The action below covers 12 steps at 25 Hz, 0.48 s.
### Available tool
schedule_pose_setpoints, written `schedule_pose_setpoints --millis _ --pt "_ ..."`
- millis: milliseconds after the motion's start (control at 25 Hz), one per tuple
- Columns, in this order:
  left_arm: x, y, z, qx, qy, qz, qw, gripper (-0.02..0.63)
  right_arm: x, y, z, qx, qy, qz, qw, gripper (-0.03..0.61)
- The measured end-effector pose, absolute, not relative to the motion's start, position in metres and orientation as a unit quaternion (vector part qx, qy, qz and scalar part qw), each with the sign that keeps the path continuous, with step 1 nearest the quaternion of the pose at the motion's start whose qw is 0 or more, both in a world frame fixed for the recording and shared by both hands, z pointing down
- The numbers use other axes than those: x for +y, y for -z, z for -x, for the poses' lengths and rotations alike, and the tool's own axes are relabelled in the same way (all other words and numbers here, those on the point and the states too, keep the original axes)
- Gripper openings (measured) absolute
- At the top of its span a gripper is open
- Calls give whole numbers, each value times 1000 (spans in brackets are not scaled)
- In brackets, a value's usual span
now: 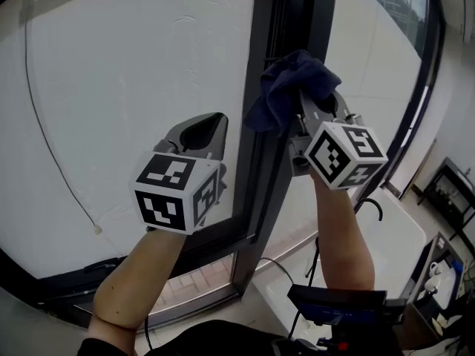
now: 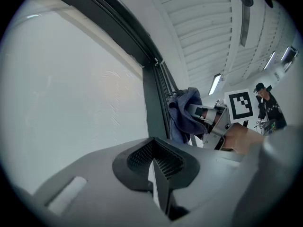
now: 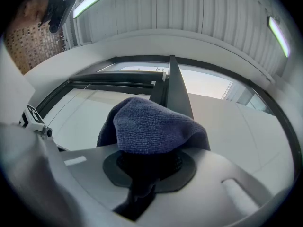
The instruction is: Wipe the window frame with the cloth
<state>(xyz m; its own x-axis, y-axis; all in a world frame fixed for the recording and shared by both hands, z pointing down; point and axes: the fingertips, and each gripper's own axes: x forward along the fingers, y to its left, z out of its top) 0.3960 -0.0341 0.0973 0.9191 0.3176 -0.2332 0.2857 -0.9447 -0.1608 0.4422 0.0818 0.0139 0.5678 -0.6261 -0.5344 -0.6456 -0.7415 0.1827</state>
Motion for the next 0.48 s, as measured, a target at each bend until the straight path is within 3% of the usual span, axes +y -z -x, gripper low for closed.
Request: schedule_pose_setpoints --millis 480 --pt "-28 -151 -395 -178 -110 975 70 -6 80 -80 -446 361 -257 896 30 51"
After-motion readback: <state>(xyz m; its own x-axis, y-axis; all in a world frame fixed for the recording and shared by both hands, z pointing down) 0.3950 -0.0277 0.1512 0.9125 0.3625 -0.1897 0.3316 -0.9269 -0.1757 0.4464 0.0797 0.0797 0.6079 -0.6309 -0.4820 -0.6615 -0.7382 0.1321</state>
